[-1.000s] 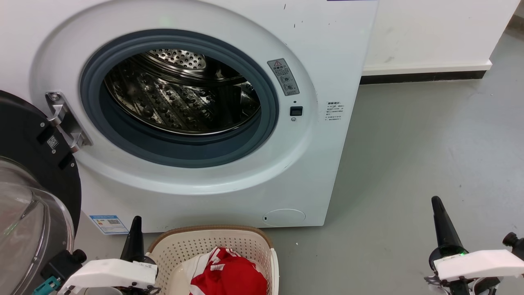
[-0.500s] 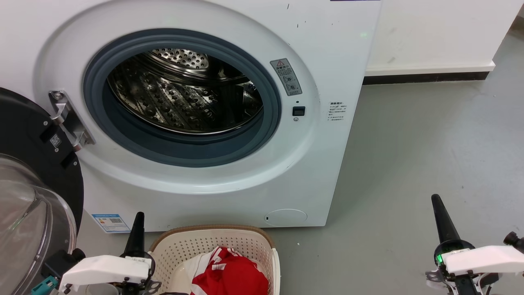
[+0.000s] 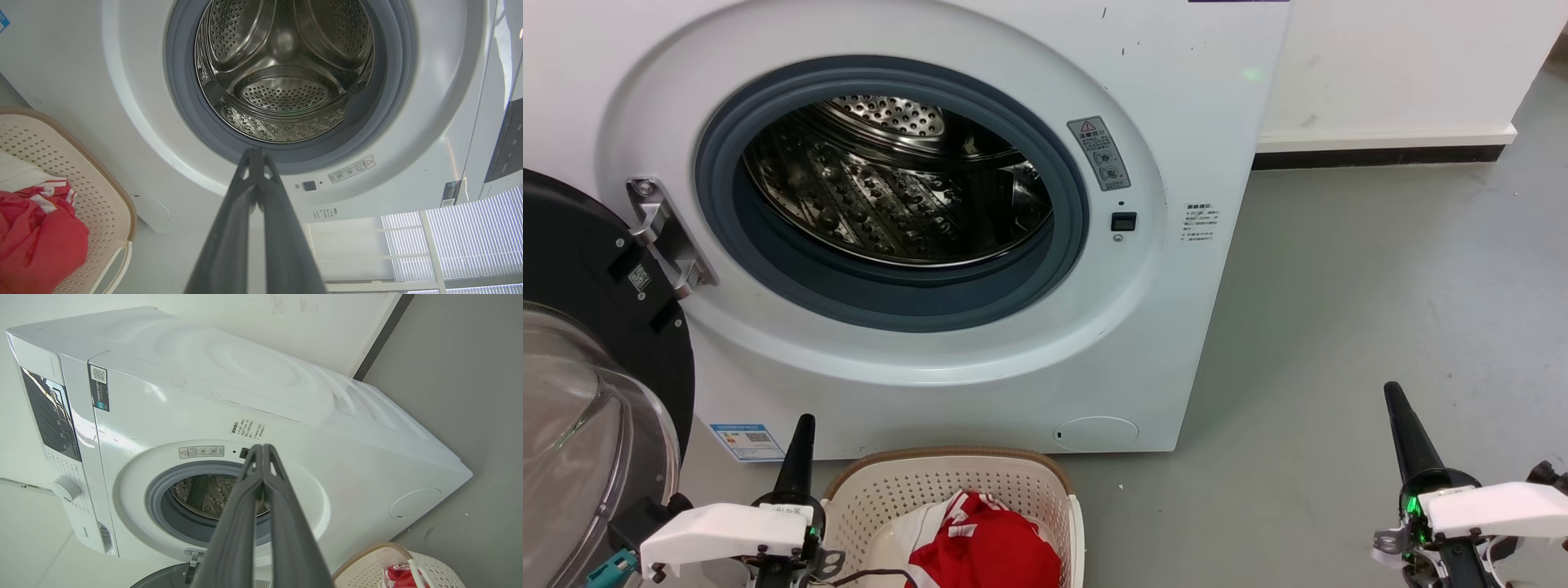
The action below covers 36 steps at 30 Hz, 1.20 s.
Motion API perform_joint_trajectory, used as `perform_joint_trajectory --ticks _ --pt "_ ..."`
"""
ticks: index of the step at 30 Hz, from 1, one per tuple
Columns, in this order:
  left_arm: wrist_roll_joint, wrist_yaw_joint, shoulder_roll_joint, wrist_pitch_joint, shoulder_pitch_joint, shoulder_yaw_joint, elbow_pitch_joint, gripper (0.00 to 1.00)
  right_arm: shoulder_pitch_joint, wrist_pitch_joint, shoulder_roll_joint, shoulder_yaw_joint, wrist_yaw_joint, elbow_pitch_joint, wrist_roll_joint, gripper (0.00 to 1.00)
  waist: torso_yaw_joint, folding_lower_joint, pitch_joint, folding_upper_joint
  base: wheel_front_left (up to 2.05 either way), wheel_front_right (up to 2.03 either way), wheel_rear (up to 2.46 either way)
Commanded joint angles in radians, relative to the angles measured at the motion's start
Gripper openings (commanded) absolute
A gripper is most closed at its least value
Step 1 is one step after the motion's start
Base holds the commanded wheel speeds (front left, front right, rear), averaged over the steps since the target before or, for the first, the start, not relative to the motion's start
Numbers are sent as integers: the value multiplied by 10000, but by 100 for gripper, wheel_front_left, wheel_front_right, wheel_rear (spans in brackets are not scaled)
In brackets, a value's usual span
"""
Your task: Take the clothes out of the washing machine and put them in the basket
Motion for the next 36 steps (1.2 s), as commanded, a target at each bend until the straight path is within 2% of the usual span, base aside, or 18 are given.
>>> perform_joint_trajectory --ticks 1,36 --pt "-240 -69 25 60 -252 30 -23 0 -248 60 -39 -38 -1 -6 254 0 7 0 0 -1 0 0 0" --pt "-3184 -430 29 757 -606 160 308 0 -643 839 42 -328 -3 494 3047 0 189 -1 0 -1 0 0 0"
